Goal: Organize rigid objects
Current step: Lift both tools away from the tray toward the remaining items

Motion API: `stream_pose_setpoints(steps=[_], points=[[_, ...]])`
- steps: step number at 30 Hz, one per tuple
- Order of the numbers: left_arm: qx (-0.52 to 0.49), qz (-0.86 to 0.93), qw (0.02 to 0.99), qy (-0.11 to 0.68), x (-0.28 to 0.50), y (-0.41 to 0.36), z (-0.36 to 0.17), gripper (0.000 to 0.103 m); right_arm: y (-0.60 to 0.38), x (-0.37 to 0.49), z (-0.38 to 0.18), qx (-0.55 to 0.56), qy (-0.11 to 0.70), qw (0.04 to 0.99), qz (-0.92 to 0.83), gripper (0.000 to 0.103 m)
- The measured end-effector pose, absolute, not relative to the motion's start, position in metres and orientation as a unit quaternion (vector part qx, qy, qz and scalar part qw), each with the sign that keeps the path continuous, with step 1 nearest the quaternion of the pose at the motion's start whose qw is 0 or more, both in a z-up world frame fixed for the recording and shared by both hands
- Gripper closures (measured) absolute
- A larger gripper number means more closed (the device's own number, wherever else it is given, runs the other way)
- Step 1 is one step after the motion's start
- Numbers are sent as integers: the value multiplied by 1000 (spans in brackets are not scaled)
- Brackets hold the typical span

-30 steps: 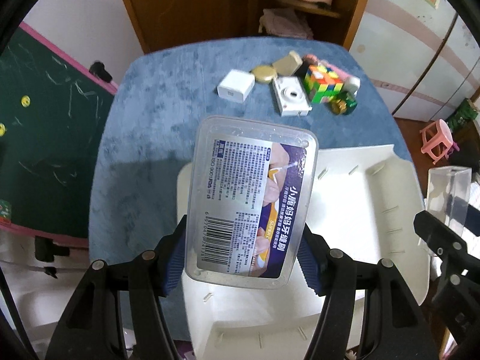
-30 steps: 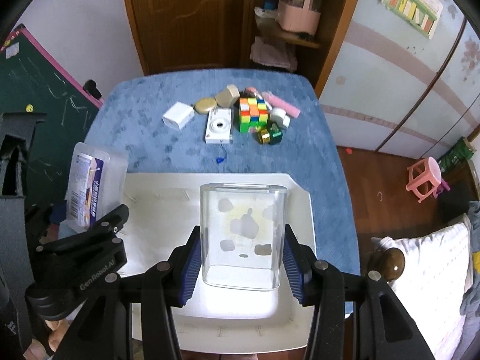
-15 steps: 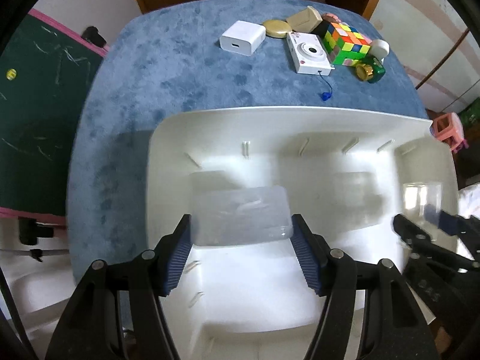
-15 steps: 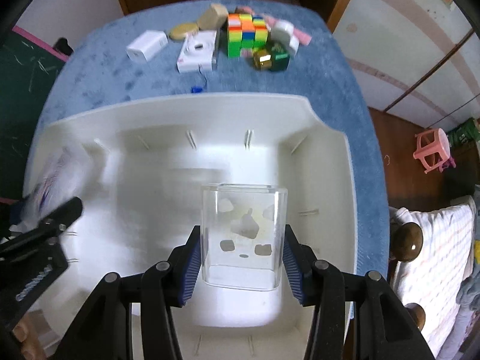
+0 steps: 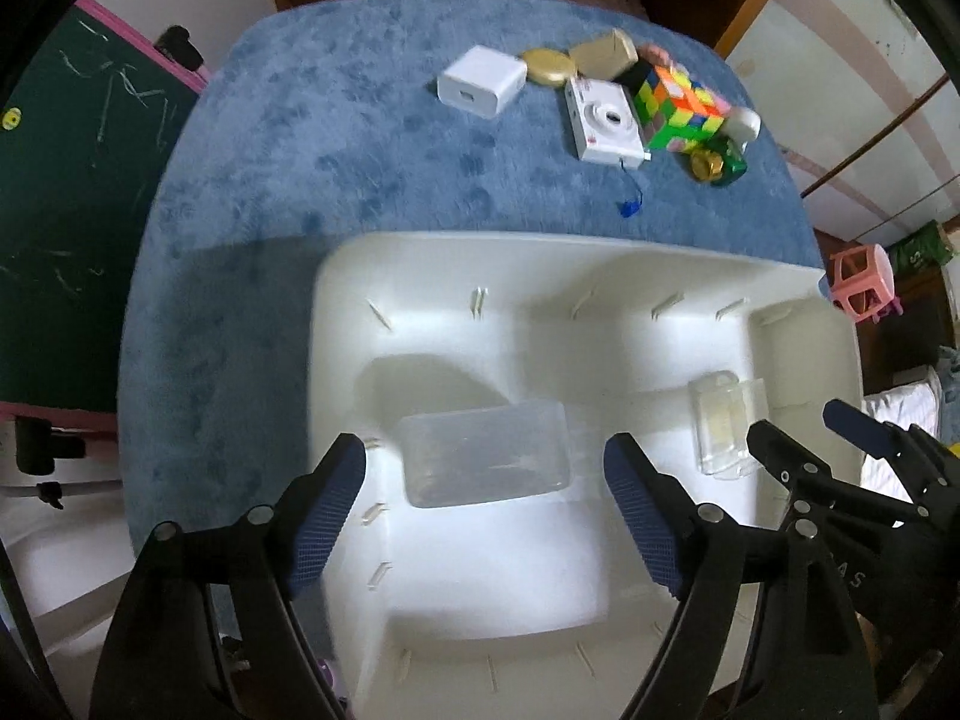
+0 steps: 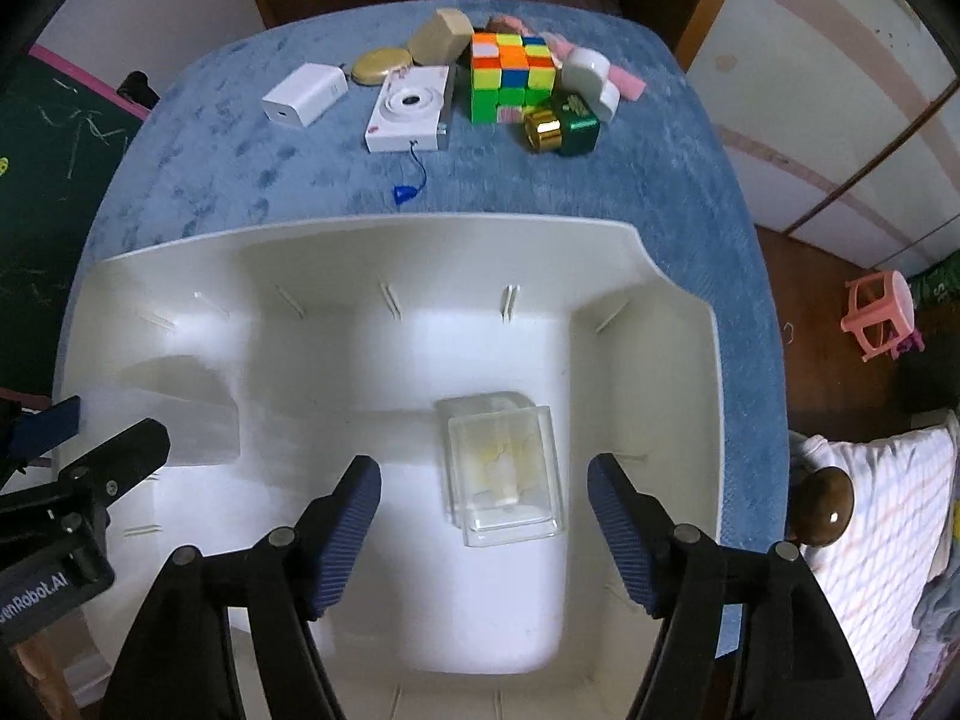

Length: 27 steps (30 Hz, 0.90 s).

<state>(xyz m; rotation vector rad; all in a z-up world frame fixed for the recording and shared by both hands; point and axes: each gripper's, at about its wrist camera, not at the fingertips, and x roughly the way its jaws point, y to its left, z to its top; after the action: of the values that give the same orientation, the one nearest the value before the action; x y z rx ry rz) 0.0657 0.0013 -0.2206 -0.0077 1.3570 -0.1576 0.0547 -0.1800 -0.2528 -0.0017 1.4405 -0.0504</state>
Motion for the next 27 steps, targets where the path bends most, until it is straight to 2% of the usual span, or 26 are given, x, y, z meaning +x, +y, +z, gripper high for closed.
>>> stream_pose_setpoints(steps=[17,27], points=[[14,-99,829,550,55,-4,-139,19,-179,46,-183,13,628,778,-11,31],[29,-102,848,519,49,-8,-109,19,-176,36,-146,13,599,801,-3,31]])
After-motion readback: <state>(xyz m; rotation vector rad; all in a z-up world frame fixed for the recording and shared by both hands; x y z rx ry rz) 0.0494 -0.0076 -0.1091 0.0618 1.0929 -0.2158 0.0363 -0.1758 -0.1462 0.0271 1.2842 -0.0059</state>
